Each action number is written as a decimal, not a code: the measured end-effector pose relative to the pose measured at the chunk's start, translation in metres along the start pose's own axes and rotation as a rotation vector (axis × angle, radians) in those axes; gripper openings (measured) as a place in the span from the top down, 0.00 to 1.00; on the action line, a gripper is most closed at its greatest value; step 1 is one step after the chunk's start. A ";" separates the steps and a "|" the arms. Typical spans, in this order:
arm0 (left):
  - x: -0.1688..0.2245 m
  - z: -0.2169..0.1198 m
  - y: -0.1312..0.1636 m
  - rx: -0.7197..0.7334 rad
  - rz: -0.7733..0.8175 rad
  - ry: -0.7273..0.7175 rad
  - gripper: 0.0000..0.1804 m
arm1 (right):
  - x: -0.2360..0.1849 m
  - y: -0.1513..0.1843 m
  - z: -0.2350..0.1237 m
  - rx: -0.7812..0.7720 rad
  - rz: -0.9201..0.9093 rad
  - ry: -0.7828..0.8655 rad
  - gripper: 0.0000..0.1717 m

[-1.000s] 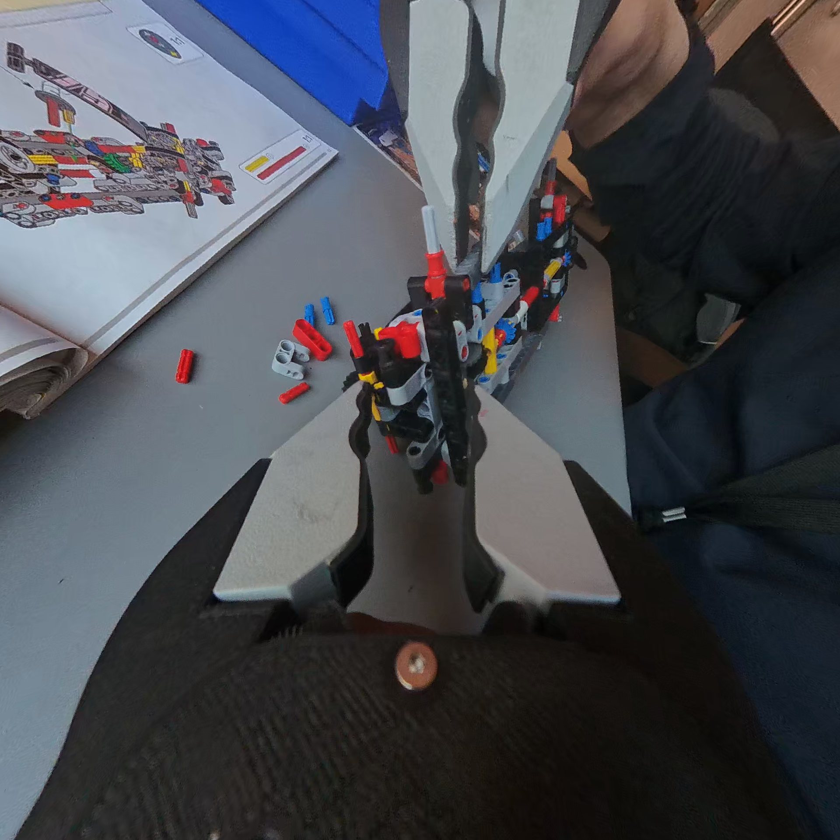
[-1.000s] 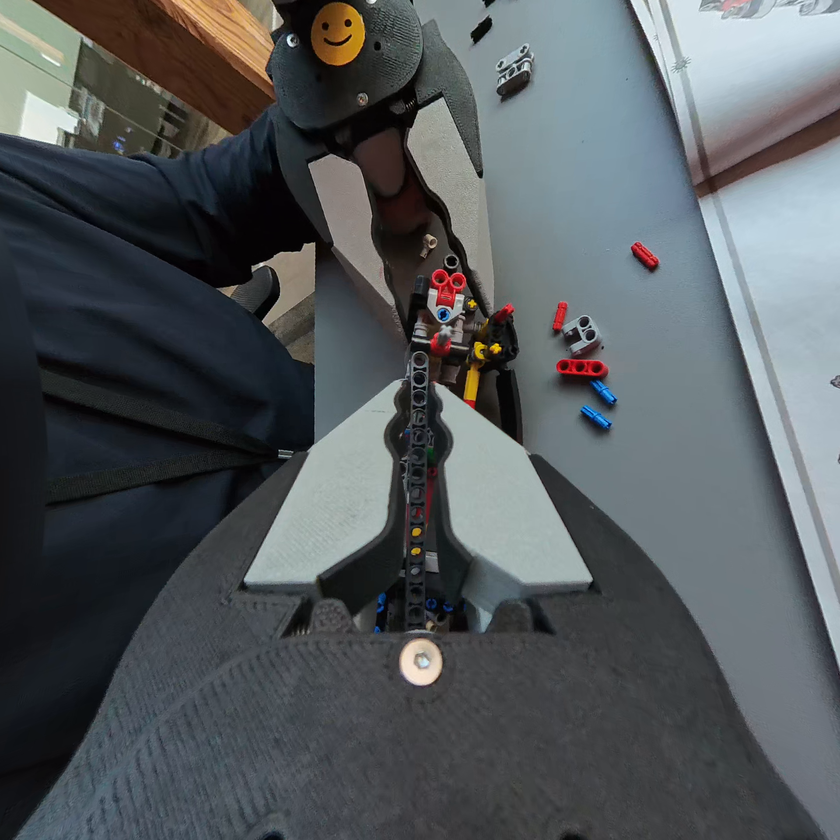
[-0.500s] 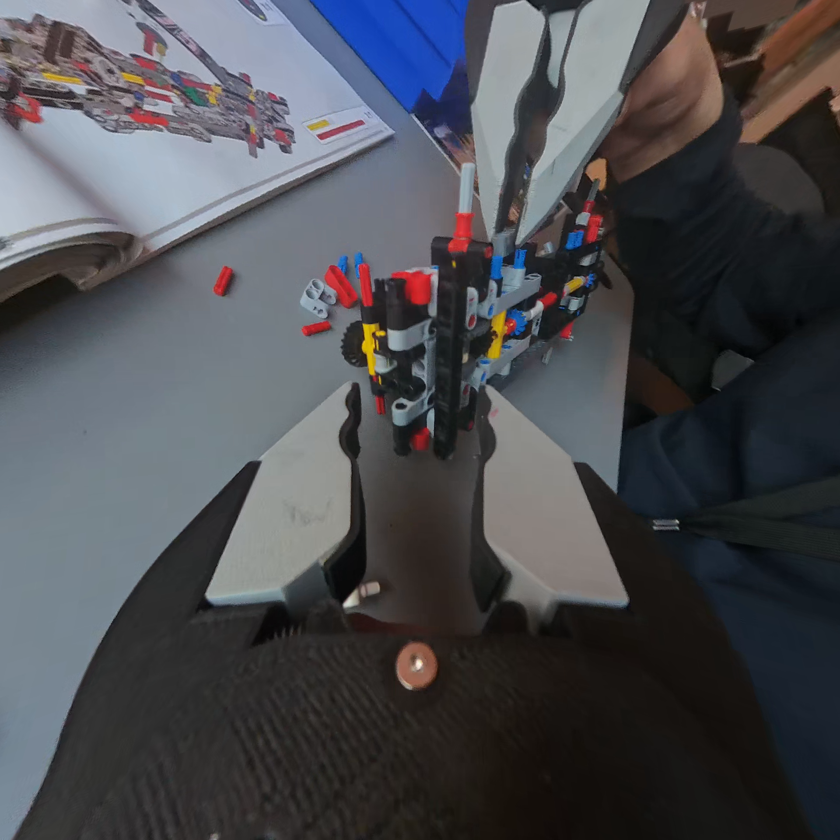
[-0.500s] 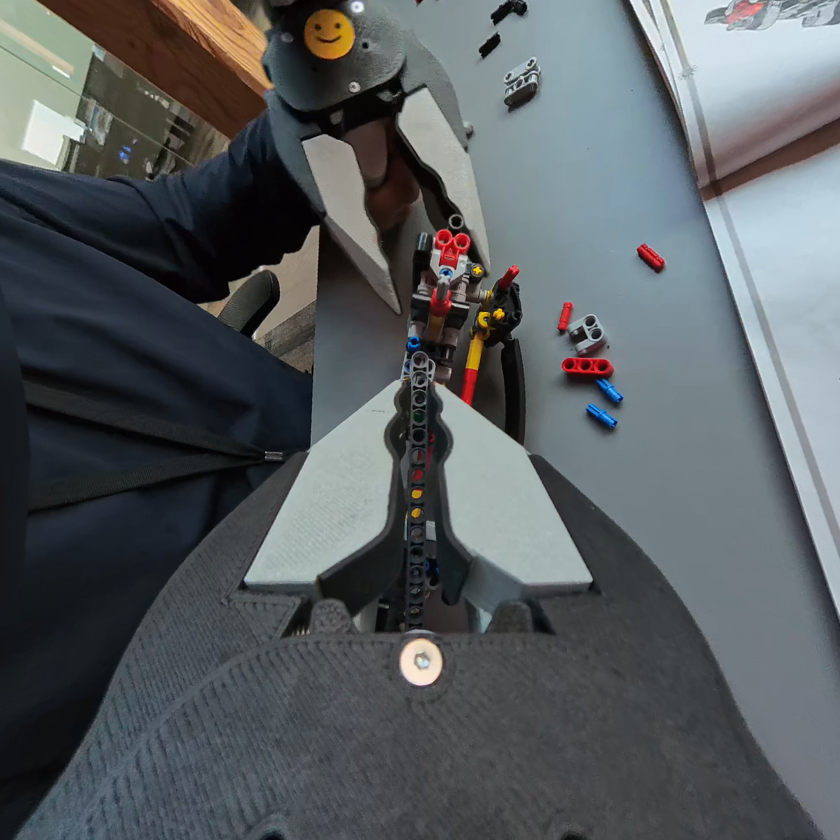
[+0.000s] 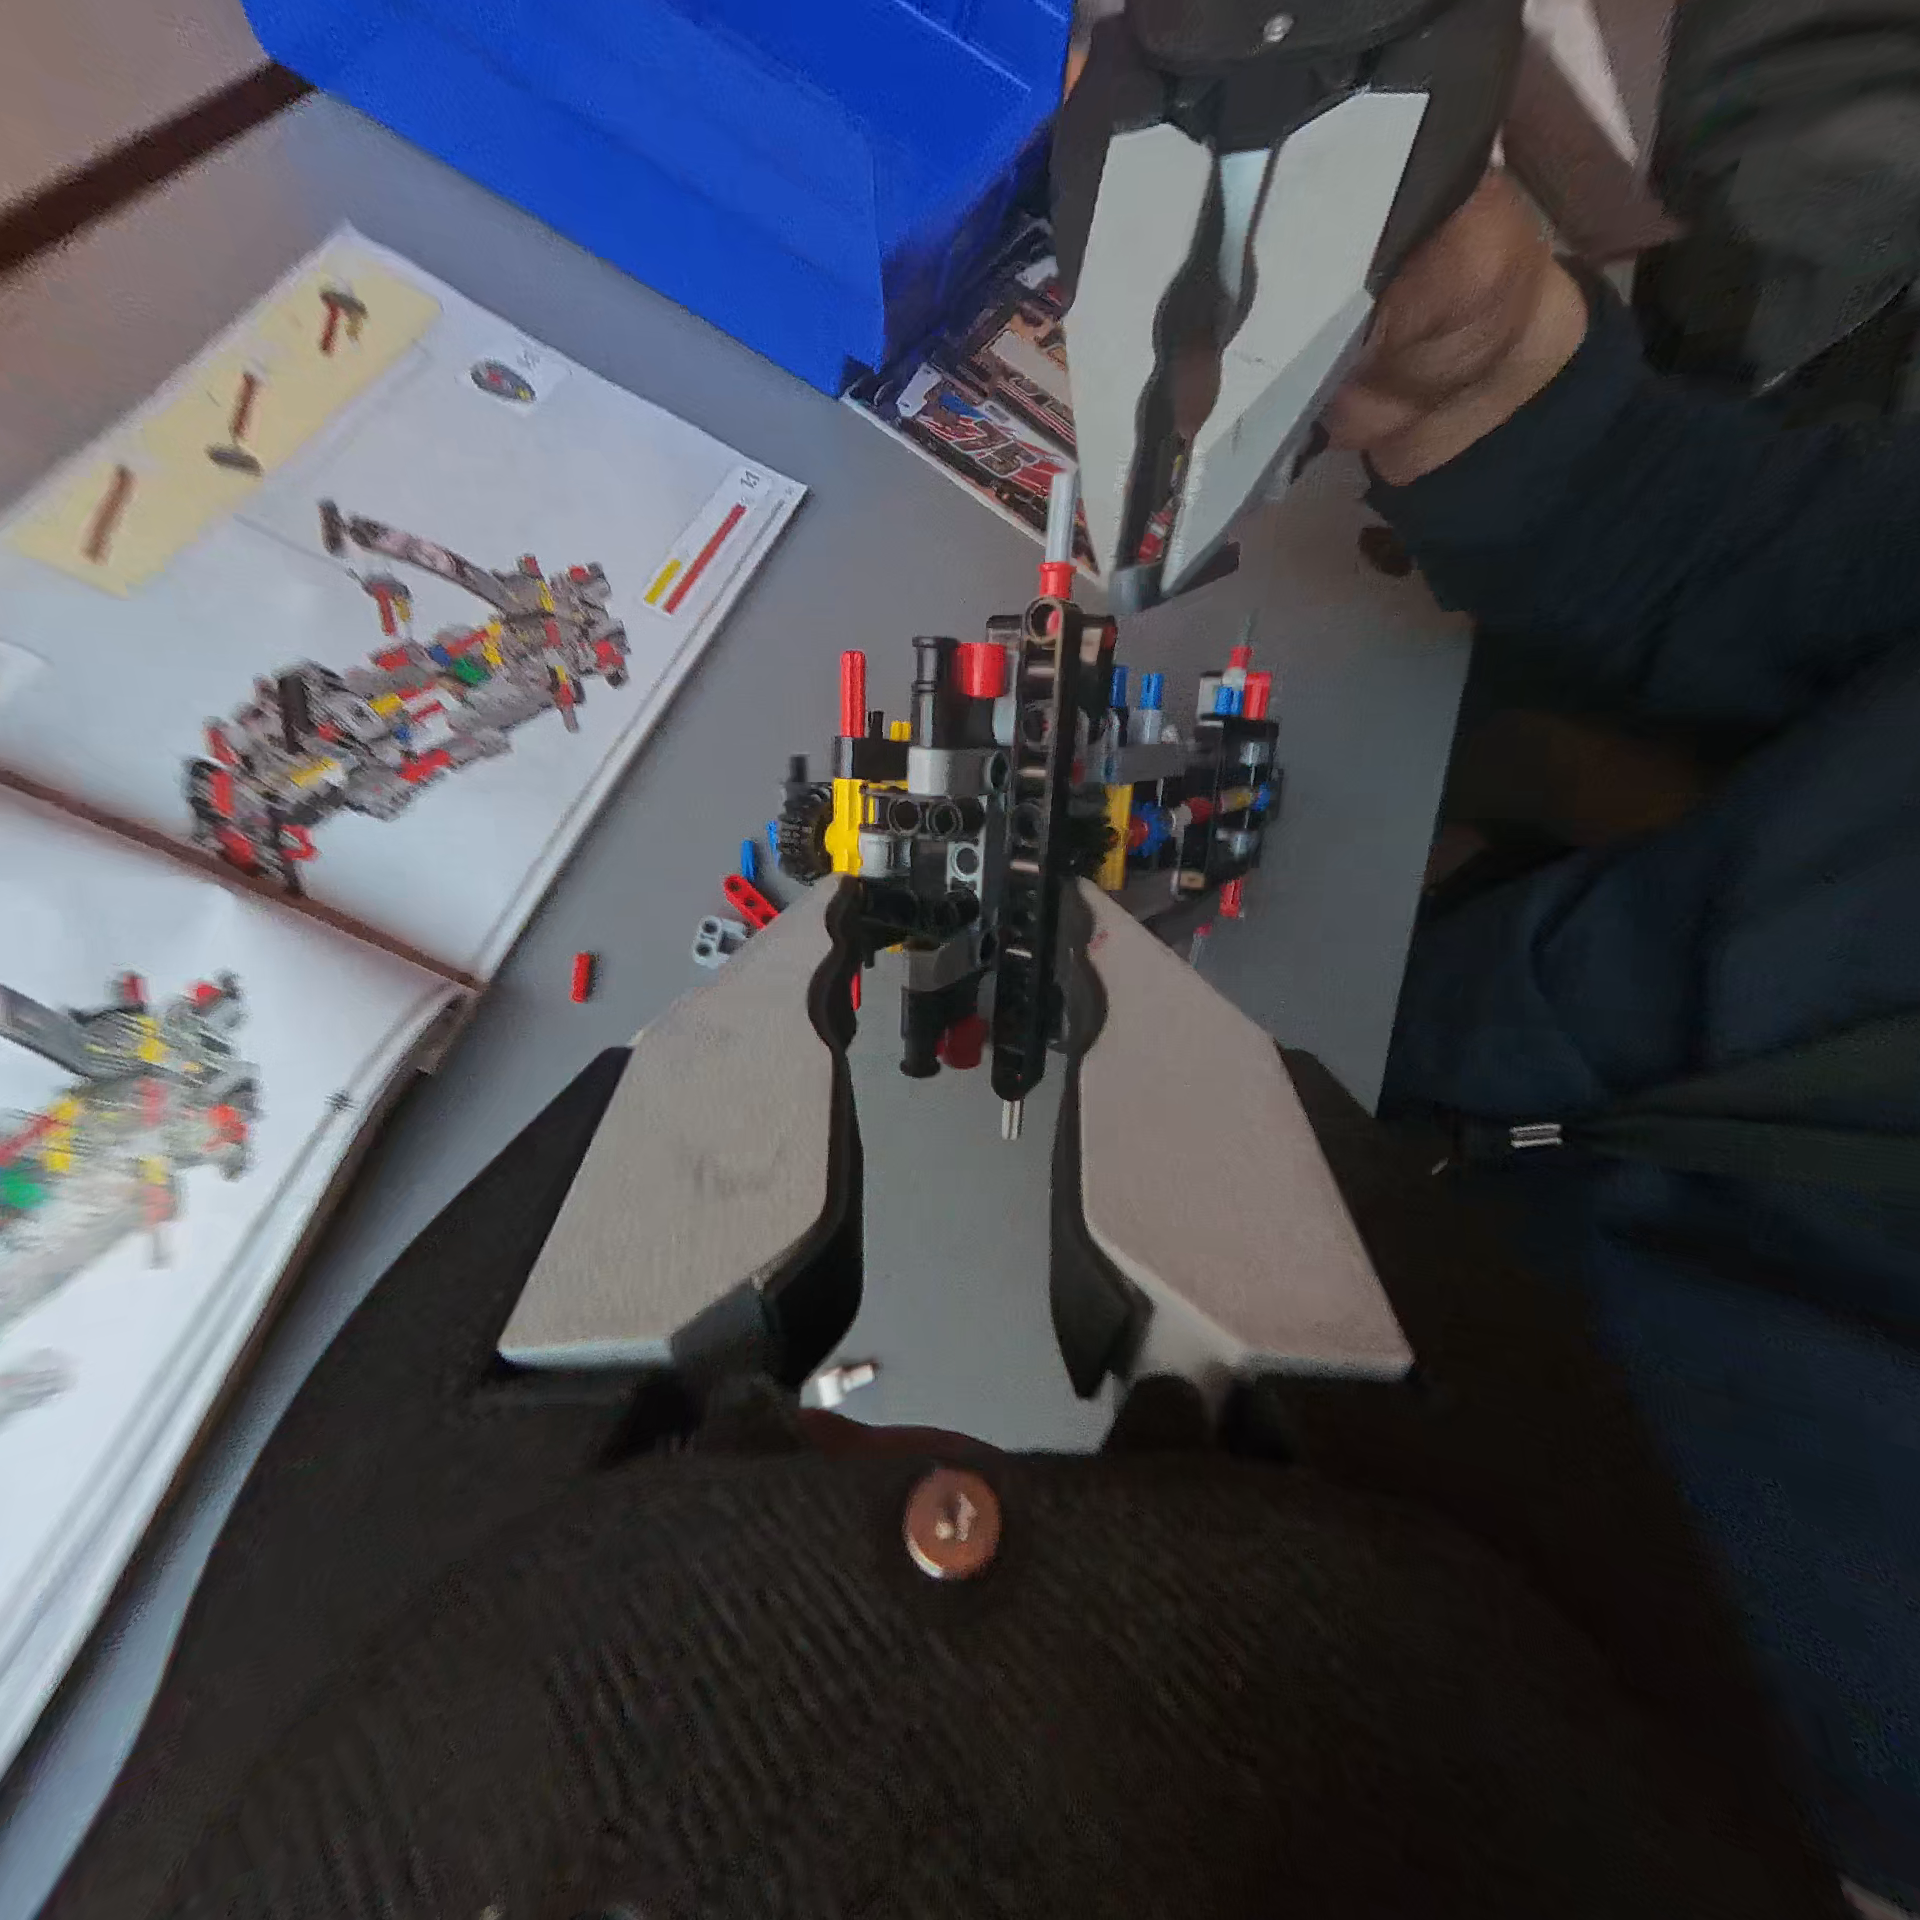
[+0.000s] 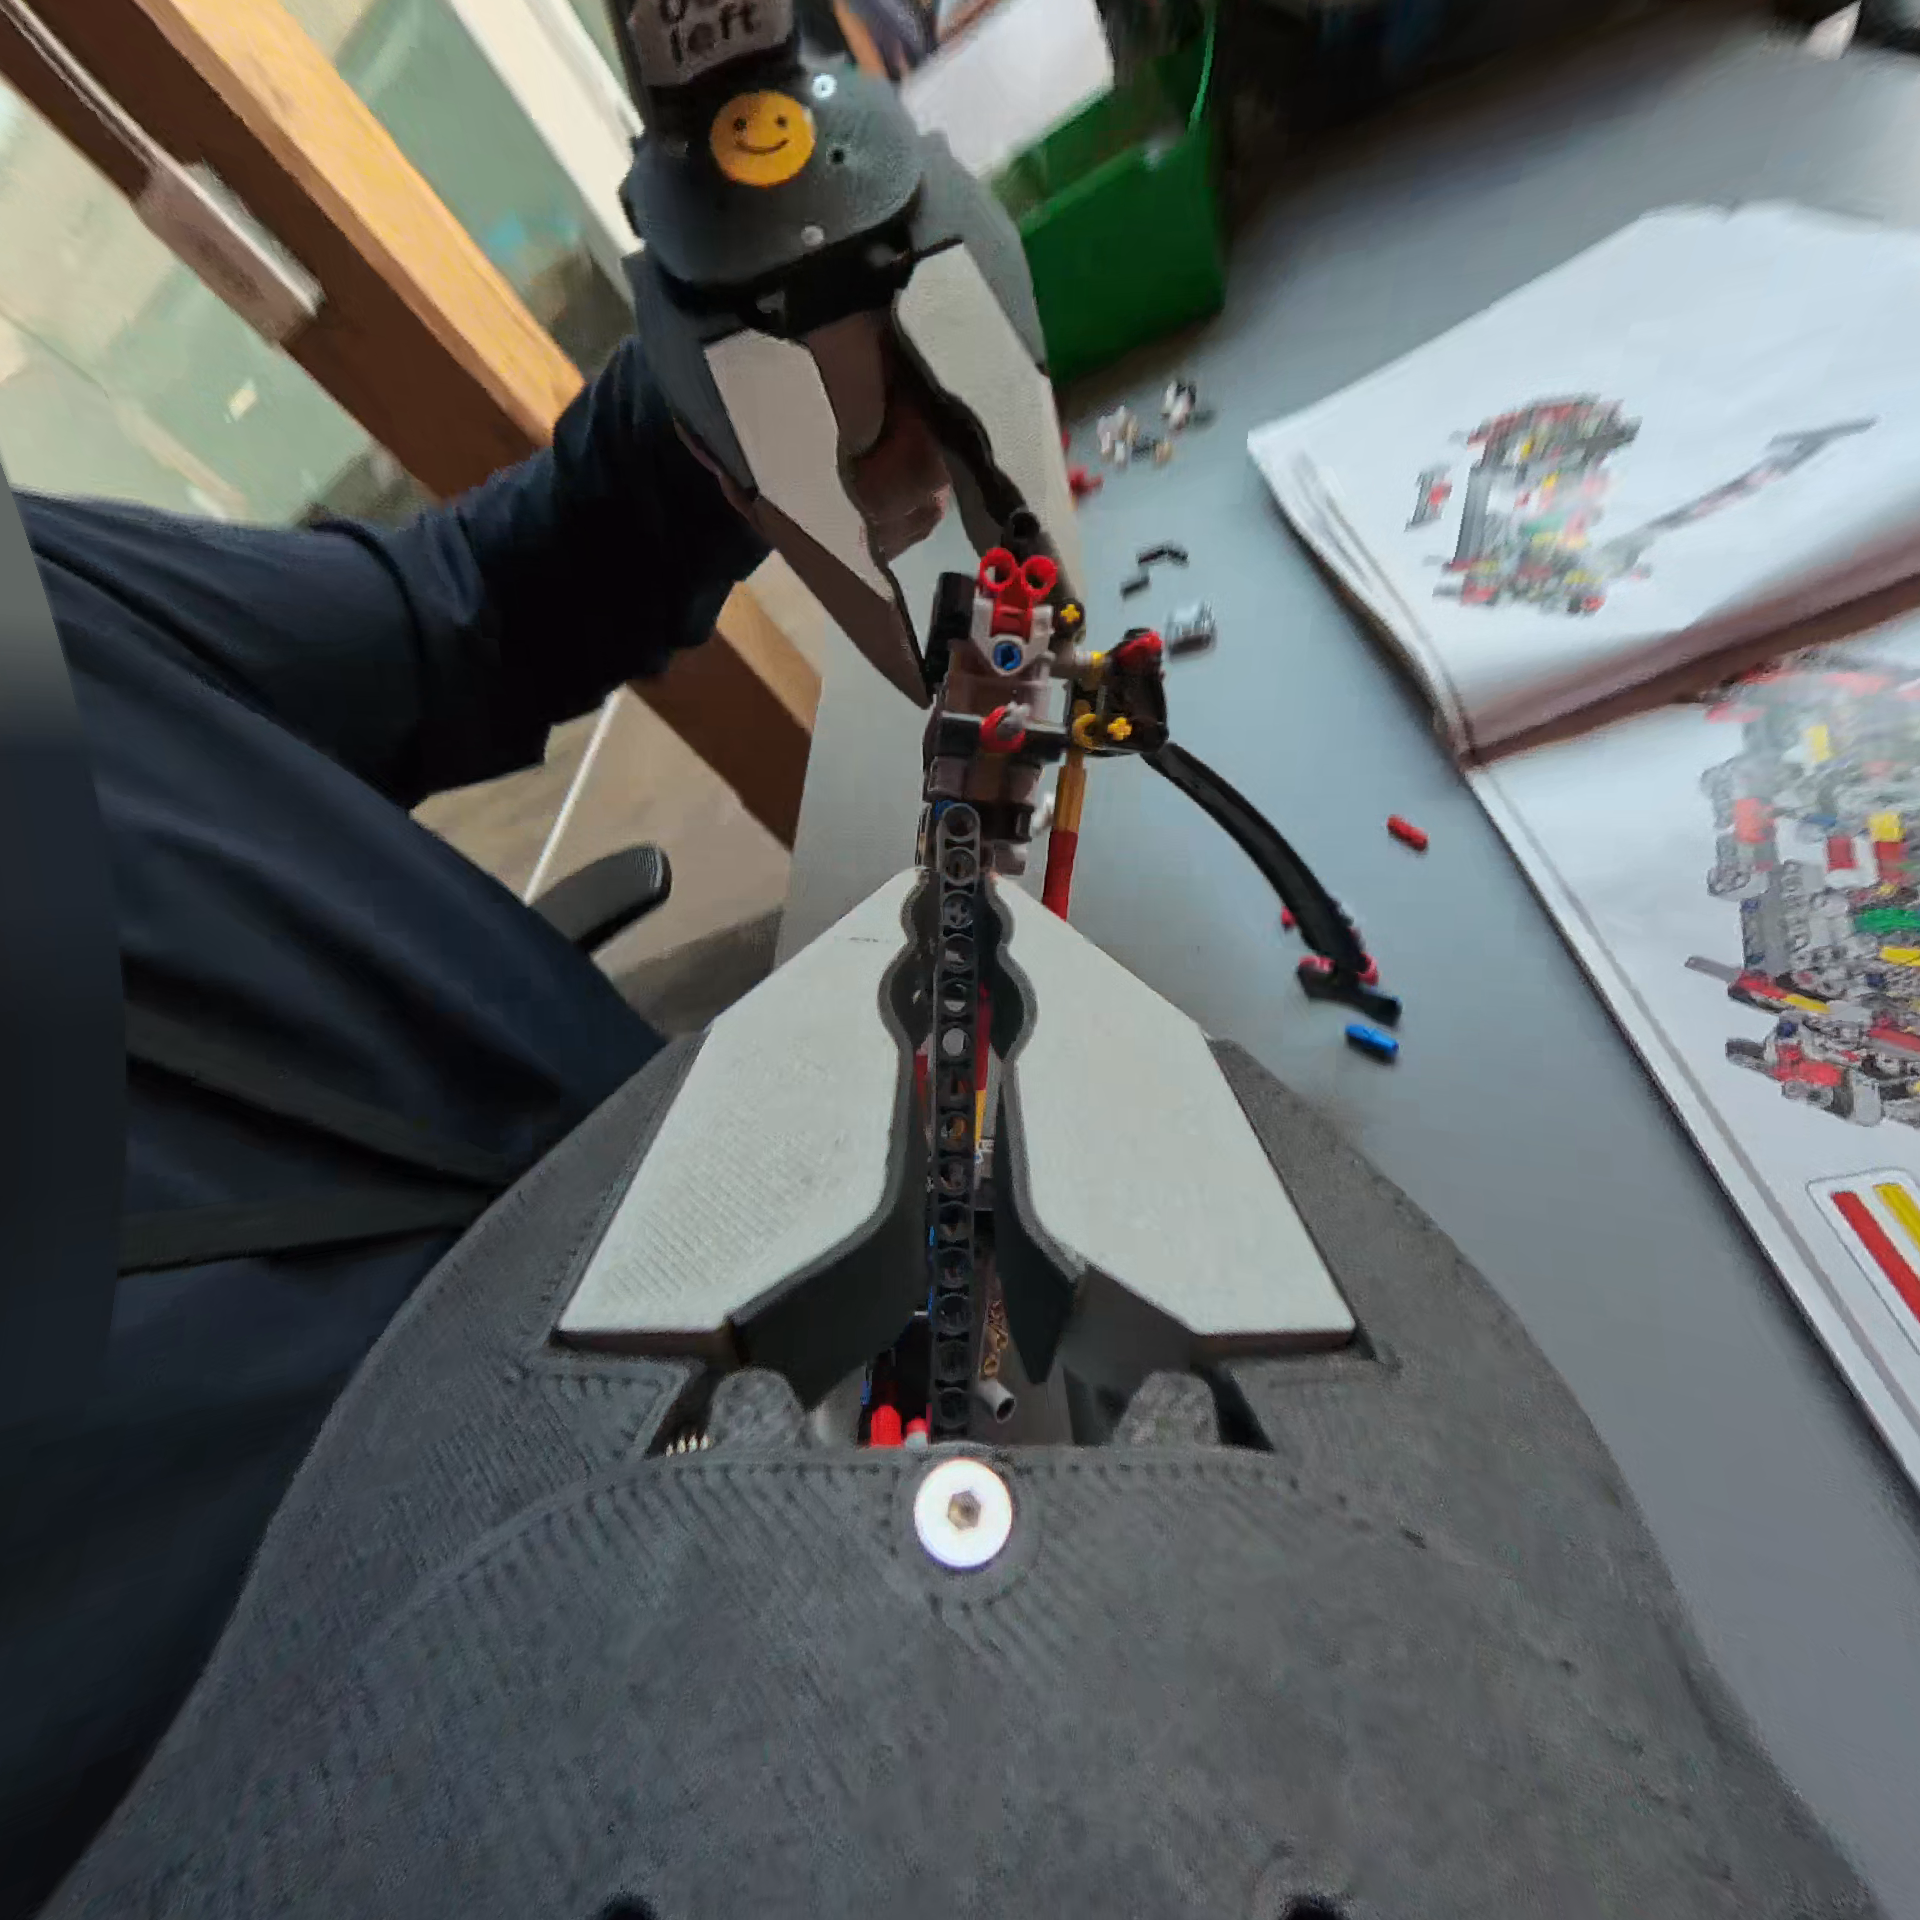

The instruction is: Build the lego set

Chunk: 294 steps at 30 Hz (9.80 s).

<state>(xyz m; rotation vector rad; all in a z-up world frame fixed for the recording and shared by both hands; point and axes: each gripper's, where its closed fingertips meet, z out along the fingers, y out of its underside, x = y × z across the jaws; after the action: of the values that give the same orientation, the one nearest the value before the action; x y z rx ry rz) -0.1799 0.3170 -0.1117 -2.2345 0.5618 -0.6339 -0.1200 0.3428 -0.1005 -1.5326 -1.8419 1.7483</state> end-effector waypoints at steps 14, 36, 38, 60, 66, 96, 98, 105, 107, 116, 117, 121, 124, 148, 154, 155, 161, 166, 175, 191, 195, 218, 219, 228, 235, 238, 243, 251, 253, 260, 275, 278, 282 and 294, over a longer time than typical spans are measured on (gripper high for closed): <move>0.059 -0.005 -0.056 -0.271 0.403 -0.222 0.81 | -0.053 0.000 -0.029 0.641 -0.059 -0.073 0.98; 0.011 0.036 -0.016 -0.314 0.216 -0.169 0.90 | 0.008 0.044 0.006 0.458 0.262 -0.084 0.98; 0.004 0.042 -0.006 -0.331 0.191 -0.146 0.89 | 0.016 0.051 0.013 0.392 0.278 -0.051 0.98; -0.017 0.040 0.071 0.210 -0.574 0.085 0.61 | 0.046 0.077 0.023 0.285 0.518 -0.017 0.98; -0.002 0.074 0.068 0.250 -0.738 0.230 0.65 | 0.050 0.075 0.025 0.305 0.608 -0.076 0.98; 0.046 0.013 -0.016 0.679 -0.225 0.200 0.87 | -0.018 0.008 -0.006 0.654 0.175 -0.273 0.98; 0.051 0.015 -0.014 0.631 -0.222 0.210 0.87 | -0.020 0.007 -0.004 0.652 0.176 -0.285 0.98; 0.067 0.025 -0.010 0.599 -0.180 0.234 0.86 | -0.029 0.002 0.006 0.615 0.151 -0.296 0.97; 0.073 0.023 -0.012 0.640 -0.179 0.263 0.86 | -0.029 0.004 0.004 0.598 0.150 -0.285 0.97; 0.069 0.020 -0.012 0.691 -0.196 0.225 0.86 | -0.039 0.014 -0.006 0.581 0.159 -0.289 0.98; 0.070 0.020 -0.013 0.686 -0.192 0.222 0.86 | -0.041 0.013 -0.005 0.582 0.152 -0.286 0.97; 0.072 0.023 -0.015 0.653 -0.180 0.193 0.86 | -0.044 0.005 -0.008 0.604 0.136 -0.299 0.98; 0.072 0.023 -0.015 0.637 -0.184 0.179 0.86 | -0.041 0.008 -0.006 0.570 0.106 -0.259 0.98; 0.074 0.027 -0.015 0.563 -0.180 0.154 0.86 | -0.038 0.011 -0.005 0.313 0.046 -0.328 0.97; 0.067 0.026 -0.015 0.585 -0.198 0.139 0.86 | -0.040 0.019 -0.003 0.209 0.045 -0.288 0.98; 0.068 0.025 -0.015 0.587 -0.201 0.144 0.86 | -0.038 0.017 -0.003 0.213 0.059 -0.274 0.98; 0.067 0.027 -0.016 0.588 -0.211 0.147 0.86 | -0.037 0.015 -0.001 0.255 0.075 -0.287 0.98; 0.065 0.028 -0.014 0.583 -0.221 0.147 0.86 | -0.036 0.015 0.000 0.247 0.071 -0.279 0.98; 0.065 0.026 -0.014 0.586 -0.222 0.148 0.86 | -0.037 0.014 0.002 0.203 0.070 -0.290 0.98; 0.063 0.027 -0.011 0.570 -0.264 0.163 0.86 | -0.035 0.013 0.005 0.004 -0.093 -0.141 0.98; 0.065 0.027 -0.012 0.554 -0.257 0.171 0.87 | -0.037 0.014 0.005 -0.087 -0.168 -0.116 0.98; 0.050 0.030 -0.011 0.624 -0.334 0.148 0.86 | -0.023 0.028 0.003 0.142 0.112 -0.319 0.98; 0.050 0.029 -0.011 0.626 -0.334 0.148 0.86 | -0.023 0.028 0.003 0.143 0.108 -0.319 0.98; 0.044 0.028 -0.006 0.687 -0.393 0.137 0.86 | -0.018 0.028 0.010 0.251 0.111 -0.240 0.98; 0.038 0.023 -0.009 0.723 -0.404 0.109 0.86 | -0.017 0.029 0.017 0.335 0.133 -0.186 0.98; 0.033 0.027 -0.008 0.698 -0.418 0.113 0.86 | -0.013 0.032 0.018 0.351 0.160 -0.206 0.97; 0.034 0.030 -0.003 0.594 -0.378 0.123 0.85 | -0.008 0.032 0.017 0.373 0.172 -0.226 0.97; 0.044 0.033 0.036 0.497 -0.465 0.154 0.84 | -0.005 0.040 0.022 0.356 0.215 -0.247 0.97; 0.046 0.035 0.040 0.504 -0.494 0.162 0.85 | -0.005 0.040 0.024 0.356 0.222 -0.259 0.97; 0.048 0.044 0.037 0.537 -0.524 0.185 0.85 | -0.013 0.039 0.026 0.341 0.228 -0.309 0.97; 0.048 0.042 0.025 0.567 -0.423 0.100 0.86 | -0.015 0.038 0.019 0.048 0.133 -0.315 0.98; 0.050 0.045 0.026 0.580 -0.462 0.151 0.86 | -0.018 0.038 0.024 0.045 0.068 -0.266 0.97; 0.044 0.047 0.026 0.565 -0.463 0.147 0.86 | -0.010 0.038 0.024 0.057 0.136 -0.272 0.97; 0.024 0.038 0.027 0.612 -0.490 0.112 0.85 | -0.016 0.100 0.011 -0.043 0.275 -0.300 0.93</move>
<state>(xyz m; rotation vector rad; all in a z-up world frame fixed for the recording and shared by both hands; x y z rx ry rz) -0.1441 0.3068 -0.1491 -1.7487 -0.1422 -1.0233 -0.0670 0.3018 -0.1773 -1.6858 -1.8815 2.1798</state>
